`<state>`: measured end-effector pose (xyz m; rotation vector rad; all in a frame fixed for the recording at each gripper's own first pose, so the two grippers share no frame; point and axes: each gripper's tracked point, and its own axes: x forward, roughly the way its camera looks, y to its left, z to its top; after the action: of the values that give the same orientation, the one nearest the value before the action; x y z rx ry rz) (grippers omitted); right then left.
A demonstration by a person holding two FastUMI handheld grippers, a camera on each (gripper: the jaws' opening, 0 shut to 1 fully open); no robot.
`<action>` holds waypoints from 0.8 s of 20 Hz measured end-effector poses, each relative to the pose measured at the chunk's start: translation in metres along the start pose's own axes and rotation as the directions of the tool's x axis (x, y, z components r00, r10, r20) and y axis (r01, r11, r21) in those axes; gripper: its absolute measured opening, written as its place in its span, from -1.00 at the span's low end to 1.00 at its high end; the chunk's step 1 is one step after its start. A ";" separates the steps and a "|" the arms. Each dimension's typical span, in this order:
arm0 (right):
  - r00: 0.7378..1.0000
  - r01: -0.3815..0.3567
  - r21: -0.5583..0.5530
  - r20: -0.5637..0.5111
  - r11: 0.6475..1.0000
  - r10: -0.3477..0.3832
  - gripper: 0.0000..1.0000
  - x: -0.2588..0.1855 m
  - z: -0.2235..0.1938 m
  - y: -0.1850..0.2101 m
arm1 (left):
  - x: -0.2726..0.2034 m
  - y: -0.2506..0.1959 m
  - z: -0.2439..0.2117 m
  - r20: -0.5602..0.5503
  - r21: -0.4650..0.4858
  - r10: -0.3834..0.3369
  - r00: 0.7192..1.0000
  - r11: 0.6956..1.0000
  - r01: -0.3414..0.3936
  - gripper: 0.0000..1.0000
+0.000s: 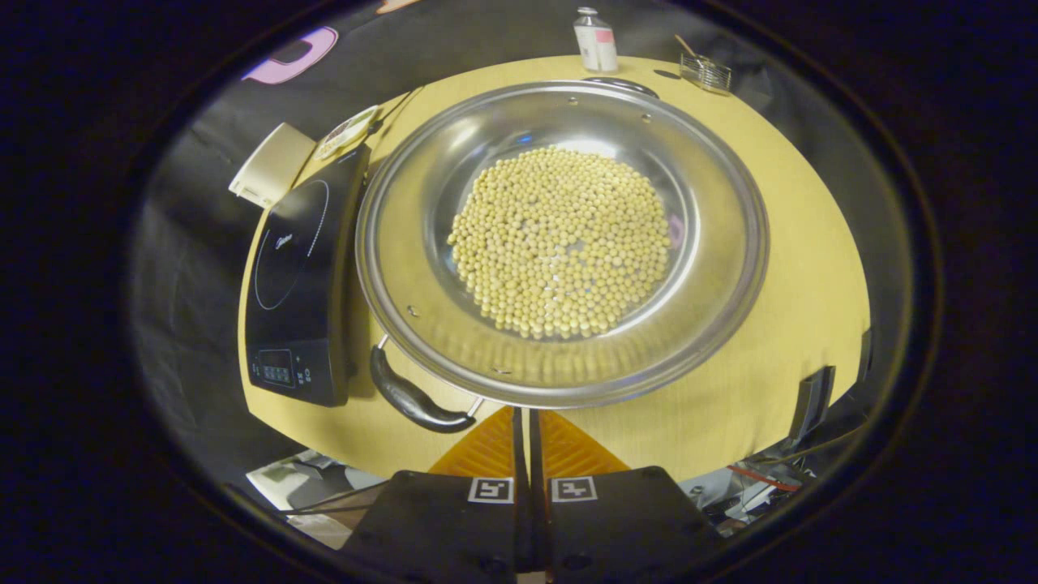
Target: First push the handle of the pot to place it horizontally, then grasp the pot with both hands and set it on the induction cooktop.
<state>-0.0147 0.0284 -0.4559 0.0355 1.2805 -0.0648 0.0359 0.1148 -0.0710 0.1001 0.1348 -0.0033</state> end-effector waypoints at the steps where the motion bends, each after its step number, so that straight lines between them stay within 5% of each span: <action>1: 1.000 0.012 -0.005 0.004 1.000 -0.012 -0.94 0.001 0.001 0.001 | 0.000 0.000 -0.002 -0.003 -0.001 -0.007 1.000 1.000 0.007 0.87; 16: 0.996 0.027 0.126 0.076 0.992 -0.037 -0.95 0.011 0.028 0.062 | -0.004 0.009 -0.032 -0.052 -0.022 -0.033 0.998 0.999 0.032 0.87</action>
<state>0.0193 0.0879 -0.4595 0.1191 1.1973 -0.1728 0.0274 0.1266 -0.1014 0.0770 0.1887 -0.0317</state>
